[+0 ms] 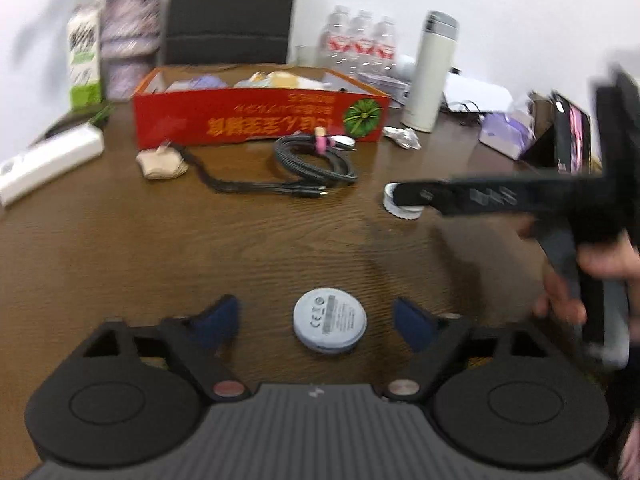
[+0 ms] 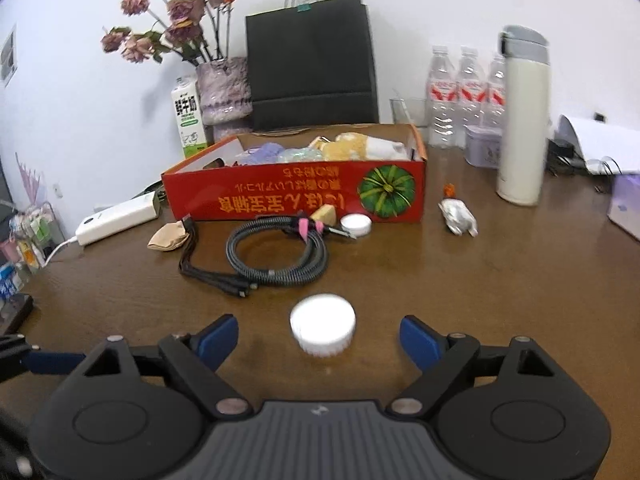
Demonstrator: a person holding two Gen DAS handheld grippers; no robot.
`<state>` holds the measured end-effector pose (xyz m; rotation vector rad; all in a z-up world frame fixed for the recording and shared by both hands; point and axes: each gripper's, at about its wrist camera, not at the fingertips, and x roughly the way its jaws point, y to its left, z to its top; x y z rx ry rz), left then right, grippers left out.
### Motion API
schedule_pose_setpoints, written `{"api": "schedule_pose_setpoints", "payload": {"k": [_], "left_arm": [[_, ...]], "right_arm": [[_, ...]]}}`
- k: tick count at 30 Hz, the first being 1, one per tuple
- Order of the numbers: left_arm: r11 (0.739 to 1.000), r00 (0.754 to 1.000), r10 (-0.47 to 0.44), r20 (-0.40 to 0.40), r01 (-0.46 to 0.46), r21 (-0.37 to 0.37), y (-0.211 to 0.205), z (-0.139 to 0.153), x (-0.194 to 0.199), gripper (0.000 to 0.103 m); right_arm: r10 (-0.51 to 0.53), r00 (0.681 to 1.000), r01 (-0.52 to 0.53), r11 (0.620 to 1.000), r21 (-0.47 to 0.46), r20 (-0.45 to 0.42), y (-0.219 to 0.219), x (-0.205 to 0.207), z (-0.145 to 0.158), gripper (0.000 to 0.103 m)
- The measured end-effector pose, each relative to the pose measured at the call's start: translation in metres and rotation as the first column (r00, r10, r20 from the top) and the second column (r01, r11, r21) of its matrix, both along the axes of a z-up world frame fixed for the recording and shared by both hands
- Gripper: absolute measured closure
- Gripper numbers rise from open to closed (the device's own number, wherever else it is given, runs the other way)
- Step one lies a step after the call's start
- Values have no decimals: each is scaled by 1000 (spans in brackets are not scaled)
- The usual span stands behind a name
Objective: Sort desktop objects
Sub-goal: 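Grasp a labelled white cap with the left tool while the right grasps another white cap, then carry both white caps into the cardboard box and open both tools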
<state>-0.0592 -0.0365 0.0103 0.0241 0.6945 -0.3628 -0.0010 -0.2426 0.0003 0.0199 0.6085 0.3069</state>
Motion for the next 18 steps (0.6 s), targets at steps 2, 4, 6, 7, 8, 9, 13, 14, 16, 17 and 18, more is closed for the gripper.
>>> {"api": "schedule_pose_setpoints", "payload": {"k": [2,4,6,7,8,9,13,14,16,17,18], "left_arm": [[999,999,-28,14,28,35,-6,0,0,48],[997,999,-51,20,49,65,-8,0,2,62],[995,998,-69,9,68,75,-7,2,5,63],[994,997,-73,4,73,76,-7,2,7,63],[995,998,-68,0,68,71,-5,3,9,63],[996,998,-57,-6,57,61,-4,4,11,63],[999,1000,-29,5,30,-41,11,20,31,63],[997,999,-47,-1,47,-69,14,29,42,63],[992,996,-78,32,80,-98,16,54,68,63],[991,994,-91,56,96,-95,15,67,82,63],[990,992,-100,78,107,-91,14,81,100,63]], "right_arm": [[8,1000,-8,999,-31,-7,6,13,-1,26],[10,999,-12,998,-61,-32,12,24,-5,44],[3,998,-7,997,-73,-57,14,30,-11,59],[-7,998,2,997,-74,-59,13,31,-13,59],[-15,999,12,997,-76,-44,12,27,-14,64],[-13,999,10,997,-77,-37,11,24,-15,64],[-11,1000,11,1000,-8,-25,0,15,-7,64],[-16,1000,16,1000,3,-5,-3,14,0,64],[-16,999,15,1000,19,34,-7,20,20,64],[-6,998,4,1000,27,63,-8,26,33,64],[3,995,-6,999,35,96,-10,33,48,64]]}}
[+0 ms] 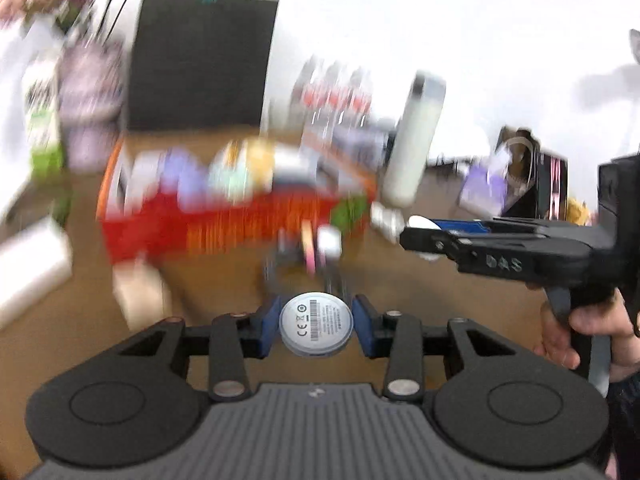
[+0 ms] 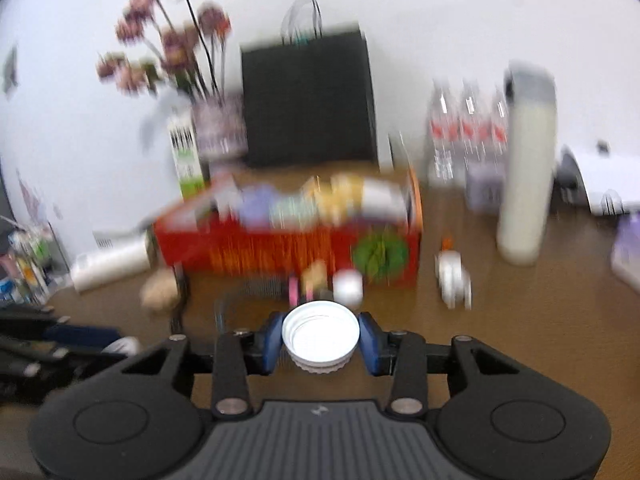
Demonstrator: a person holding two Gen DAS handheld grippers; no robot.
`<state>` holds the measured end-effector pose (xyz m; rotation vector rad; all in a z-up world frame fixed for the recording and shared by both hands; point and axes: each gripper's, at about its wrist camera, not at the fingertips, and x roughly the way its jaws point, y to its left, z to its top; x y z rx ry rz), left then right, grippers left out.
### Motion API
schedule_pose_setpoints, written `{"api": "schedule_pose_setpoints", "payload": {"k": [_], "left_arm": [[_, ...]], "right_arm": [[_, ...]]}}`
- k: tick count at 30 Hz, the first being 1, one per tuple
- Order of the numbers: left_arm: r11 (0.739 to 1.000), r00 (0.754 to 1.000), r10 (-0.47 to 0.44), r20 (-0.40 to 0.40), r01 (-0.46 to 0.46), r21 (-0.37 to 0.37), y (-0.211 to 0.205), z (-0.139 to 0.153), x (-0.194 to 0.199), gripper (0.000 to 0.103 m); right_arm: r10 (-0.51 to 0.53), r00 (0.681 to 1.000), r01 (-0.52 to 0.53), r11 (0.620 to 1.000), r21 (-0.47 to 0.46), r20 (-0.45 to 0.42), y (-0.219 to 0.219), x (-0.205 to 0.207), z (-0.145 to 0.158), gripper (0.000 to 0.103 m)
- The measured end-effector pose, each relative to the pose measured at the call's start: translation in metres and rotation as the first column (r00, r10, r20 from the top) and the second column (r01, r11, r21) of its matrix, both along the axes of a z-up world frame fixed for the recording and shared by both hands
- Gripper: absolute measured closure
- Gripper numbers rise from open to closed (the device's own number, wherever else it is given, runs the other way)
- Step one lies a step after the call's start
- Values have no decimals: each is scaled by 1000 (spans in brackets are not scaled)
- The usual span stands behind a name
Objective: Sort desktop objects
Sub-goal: 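Carry both white caps into the cardboard box and open both tools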
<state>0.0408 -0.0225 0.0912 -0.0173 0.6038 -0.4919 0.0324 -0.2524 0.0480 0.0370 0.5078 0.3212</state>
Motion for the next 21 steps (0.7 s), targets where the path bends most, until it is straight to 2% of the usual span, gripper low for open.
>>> {"api": "schedule_pose_setpoints", "payload": {"k": [3,5,8,11,12,14,16,17,18,19,21], "left_arm": [[1000,1000,-5,29,5,25,-15,29,70,63],[998,1000,2,3,-2,68,-33,30,123,63],[994,996,16,-87,-6,111,-58,7,193,63],[987,992,63,-111,-45,156,-78,-20,234,62],[986,988,51,-147,-27,163,-80,-30,245,61],[988,979,35,-202,-4,153,-80,-41,258,56],[994,983,14,-183,6,110,-72,-38,254,40],[995,987,4,-162,12,96,-68,-33,250,34],[996,992,-3,-129,15,89,-60,-27,243,24],[995,997,3,-78,5,98,-52,-21,236,21],[987,998,50,39,-55,149,-32,-15,220,21]], "right_arm": [[-10,998,10,1000,3,70,1,38,40,64],[-37,996,32,998,56,85,1,75,60,64],[-59,998,58,993,103,2,-1,145,65,64],[-87,991,93,994,55,-103,2,211,46,64],[-102,987,106,994,32,-123,4,225,39,64],[-118,979,112,993,-42,-167,11,252,22,64],[-134,972,118,989,-91,-194,15,267,11,61],[-143,970,122,986,-115,-195,17,272,5,58],[-152,972,130,983,-129,-181,18,271,-1,51],[-157,973,136,982,-130,-167,17,271,-4,49],[-140,981,132,989,-72,-135,13,269,-8,45]]}}
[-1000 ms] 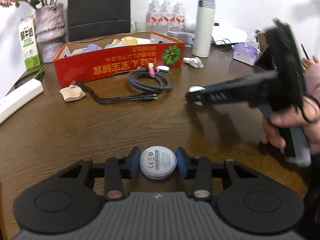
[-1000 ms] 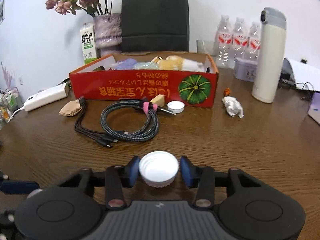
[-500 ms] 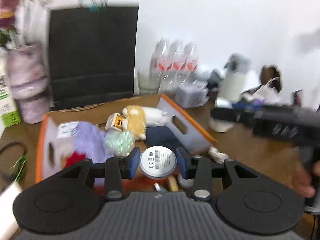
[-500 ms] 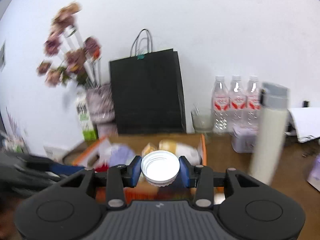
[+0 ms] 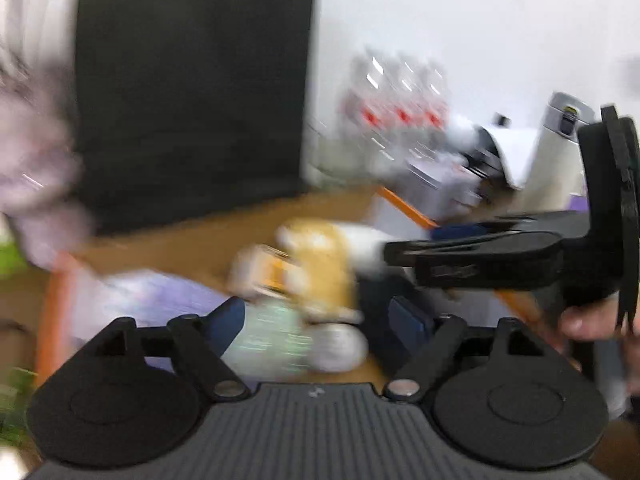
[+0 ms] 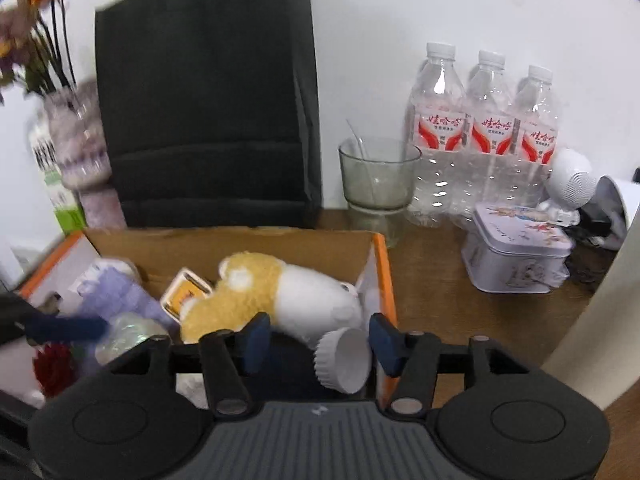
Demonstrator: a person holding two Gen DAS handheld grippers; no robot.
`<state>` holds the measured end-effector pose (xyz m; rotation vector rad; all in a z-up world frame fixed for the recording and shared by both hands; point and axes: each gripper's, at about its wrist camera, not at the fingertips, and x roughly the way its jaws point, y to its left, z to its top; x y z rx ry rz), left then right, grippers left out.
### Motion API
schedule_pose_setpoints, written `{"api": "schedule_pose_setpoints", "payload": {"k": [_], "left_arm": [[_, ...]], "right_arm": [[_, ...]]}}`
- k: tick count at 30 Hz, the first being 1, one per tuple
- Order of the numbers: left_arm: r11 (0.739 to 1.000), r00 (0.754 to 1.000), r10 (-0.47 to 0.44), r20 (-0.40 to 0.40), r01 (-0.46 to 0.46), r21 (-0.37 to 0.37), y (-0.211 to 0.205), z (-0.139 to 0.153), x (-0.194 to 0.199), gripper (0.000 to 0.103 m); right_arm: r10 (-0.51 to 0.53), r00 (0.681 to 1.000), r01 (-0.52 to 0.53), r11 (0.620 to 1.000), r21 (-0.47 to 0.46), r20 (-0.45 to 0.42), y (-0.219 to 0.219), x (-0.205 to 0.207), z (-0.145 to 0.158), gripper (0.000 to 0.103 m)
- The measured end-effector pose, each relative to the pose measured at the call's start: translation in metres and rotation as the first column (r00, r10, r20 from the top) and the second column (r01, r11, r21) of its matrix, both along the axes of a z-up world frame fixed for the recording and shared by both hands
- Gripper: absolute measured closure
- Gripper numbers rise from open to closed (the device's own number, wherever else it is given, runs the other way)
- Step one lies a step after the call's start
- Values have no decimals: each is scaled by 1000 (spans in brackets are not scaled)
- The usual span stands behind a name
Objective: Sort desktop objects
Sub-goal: 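Carry both white caps into the cardboard box and open both tools, then grasp the black cable with pink tie using the left tool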
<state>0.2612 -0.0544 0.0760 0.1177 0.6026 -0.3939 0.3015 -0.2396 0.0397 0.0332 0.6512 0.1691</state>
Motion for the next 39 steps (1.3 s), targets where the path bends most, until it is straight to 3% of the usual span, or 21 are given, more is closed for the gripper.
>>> {"api": "schedule_pose_setpoints", "payload": {"k": [3,6,9,13,16,18,20,22,29,32,39], "left_arm": [[997,999,51,17,-52,60,26,-3,-9,21],[990,990,133,-48,-131,44,51,-6,-6,23],[983,980,184,-73,-184,8,66,2,-14,21],[960,959,281,-44,-281,25,71,7,-43,21],[939,939,345,-13,-345,-16,73,11,-89,18],[926,930,367,-40,-369,-85,72,6,-125,14],[916,928,361,-89,-371,-155,72,-7,-161,13],[913,929,352,-116,-368,-179,66,-22,-196,13],[961,962,252,-107,-262,-92,30,-56,-283,13],[969,968,224,-112,-234,-83,26,-61,-292,13],[972,977,196,-89,-205,-112,16,-46,-265,18]], "right_arm": [[1,999,-3,998,56,47,-7,3,-8,48],[-4,997,-1,998,59,78,-8,1,-5,47],[-4,999,0,997,76,47,-10,-6,2,45],[4,999,-8,997,74,54,-9,-50,22,27],[10,998,-13,999,41,63,-3,-101,27,27],[28,998,-32,998,59,63,-3,-139,22,26],[49,997,-53,996,70,65,-2,-179,11,26],[65,996,-69,996,59,68,-1,-218,-4,26],[125,990,-125,992,7,58,1,-310,-43,26],[128,989,-127,992,-17,73,-6,-331,-44,26],[73,994,-77,996,51,78,-28,-329,-43,26]]}}
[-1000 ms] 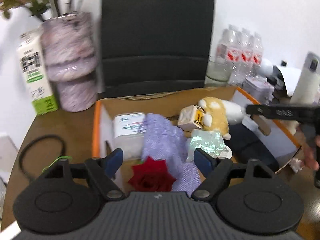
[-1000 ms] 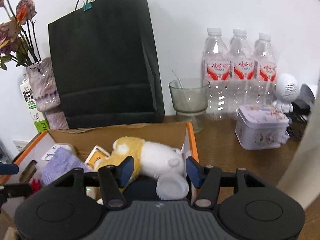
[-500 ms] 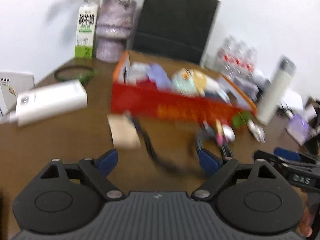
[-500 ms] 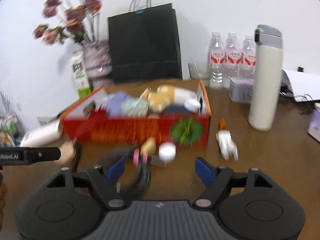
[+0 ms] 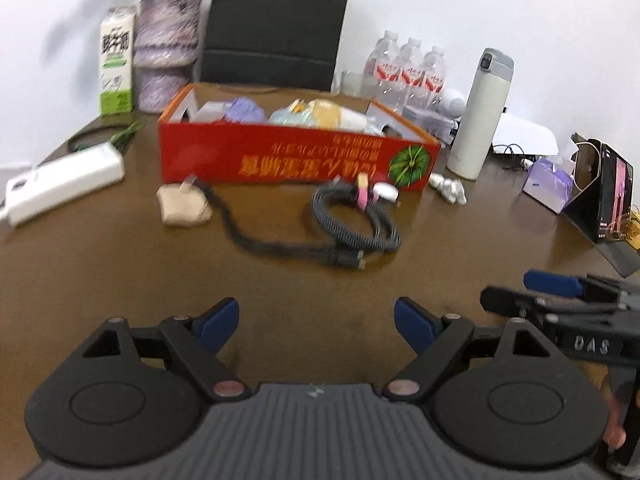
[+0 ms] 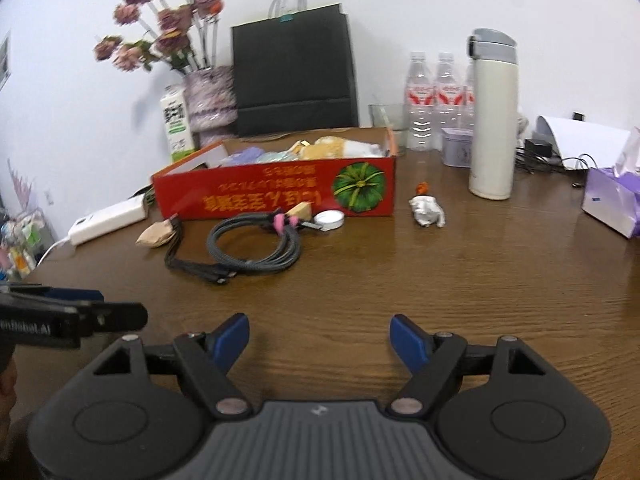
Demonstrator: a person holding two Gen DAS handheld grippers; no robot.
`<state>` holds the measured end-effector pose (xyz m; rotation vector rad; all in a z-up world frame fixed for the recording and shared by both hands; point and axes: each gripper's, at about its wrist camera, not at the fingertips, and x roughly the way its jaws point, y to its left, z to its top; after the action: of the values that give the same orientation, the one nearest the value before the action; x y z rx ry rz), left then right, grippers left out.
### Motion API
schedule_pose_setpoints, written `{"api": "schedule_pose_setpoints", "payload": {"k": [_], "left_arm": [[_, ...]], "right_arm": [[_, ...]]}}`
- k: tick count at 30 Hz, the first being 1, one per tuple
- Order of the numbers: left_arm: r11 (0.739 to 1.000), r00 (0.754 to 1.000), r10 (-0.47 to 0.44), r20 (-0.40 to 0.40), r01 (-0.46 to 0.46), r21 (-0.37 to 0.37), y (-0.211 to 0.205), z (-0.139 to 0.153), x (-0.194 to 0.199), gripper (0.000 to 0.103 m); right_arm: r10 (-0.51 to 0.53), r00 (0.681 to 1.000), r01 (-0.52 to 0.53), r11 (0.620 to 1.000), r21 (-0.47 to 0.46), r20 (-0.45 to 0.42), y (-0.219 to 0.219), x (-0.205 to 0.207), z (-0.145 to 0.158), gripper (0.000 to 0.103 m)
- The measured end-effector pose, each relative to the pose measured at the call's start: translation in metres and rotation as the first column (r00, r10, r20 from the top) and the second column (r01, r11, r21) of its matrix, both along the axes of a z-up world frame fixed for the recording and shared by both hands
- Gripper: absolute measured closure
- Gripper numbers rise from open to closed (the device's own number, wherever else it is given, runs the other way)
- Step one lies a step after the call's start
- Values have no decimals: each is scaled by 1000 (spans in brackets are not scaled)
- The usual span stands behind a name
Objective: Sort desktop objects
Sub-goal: 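Grasp the black cable with pink tie using the left tool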
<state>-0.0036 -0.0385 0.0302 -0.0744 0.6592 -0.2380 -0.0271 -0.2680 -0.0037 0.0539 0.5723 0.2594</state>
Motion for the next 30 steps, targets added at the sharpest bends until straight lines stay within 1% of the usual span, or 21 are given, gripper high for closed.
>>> {"api": "schedule_pose_setpoints", "payload": {"k": [3,5,6,7,8,10,11,12,13,14,15,16,17,19,22,24,25,27,28,30], "left_arm": [[999,999,-21,38,20,35,-9,12,25,24],[998,998,-42,54,39,53,-15,18,51,27],[997,998,-51,44,48,59,-18,18,66,29],[995,997,-74,12,74,61,-22,17,84,30],[994,995,-93,-32,95,55,-25,14,101,34],[995,990,-98,-102,100,16,-27,7,131,60],[992,983,-123,-138,124,-1,-29,1,145,74],[992,979,-121,-167,122,0,-30,-3,153,89],[990,973,-138,-183,138,-16,-30,-3,156,91],[989,976,-148,-162,143,-43,-28,0,151,91],[986,982,-156,-109,149,-70,-25,6,140,92],[981,982,-175,-63,169,-95,-22,15,127,92],[978,984,-172,-41,166,-122,-17,22,117,92],[972,988,-151,1,149,-180,-5,35,98,92],[962,995,-94,37,100,-253,22,53,73,92],[945,996,-72,43,82,-318,45,61,58,92],[939,997,-64,38,73,-337,54,61,49,92],[931,999,-51,0,47,-363,69,55,35,92],[935,999,-42,-26,30,-354,73,49,28,92],[954,997,-5,-73,-18,-301,80,34,14,92]], "right_arm": [[-19,1000,19,1000,22,-2,-7,11,1,26],[-28,1000,28,999,35,-6,-12,25,4,27],[-31,999,31,999,41,-4,-15,30,5,27],[-35,999,35,998,46,-3,-16,36,7,27],[-41,999,41,998,52,-1,-17,42,9,27],[-52,999,51,997,60,3,-20,53,10,27],[-54,999,53,997,60,2,-20,58,9,27],[-54,999,54,997,60,1,-19,61,8,27],[-55,998,55,997,60,-6,-19,65,6,27],[-54,998,54,997,58,-15,-18,67,4,27],[-49,999,50,997,56,-20,-17,69,1,27],[-48,999,49,997,54,-25,-16,70,-2,27],[-46,999,48,997,53,-29,-15,70,-4,27],[-46,998,49,997,54,-42,-15,74,-6,31],[-34,999,37,997,73,-43,-13,84,-3,33],[-18,999,20,998,60,-29,-6,91,1,35],[-7,1000,8,998,54,-21,-2,93,4,36],[22,1000,-21,999,49,-6,10,101,10,39],[42,999,-42,998,48,-1,16,103,13,41],[101,995,-102,993,58,5,33,106,19,41]]}}
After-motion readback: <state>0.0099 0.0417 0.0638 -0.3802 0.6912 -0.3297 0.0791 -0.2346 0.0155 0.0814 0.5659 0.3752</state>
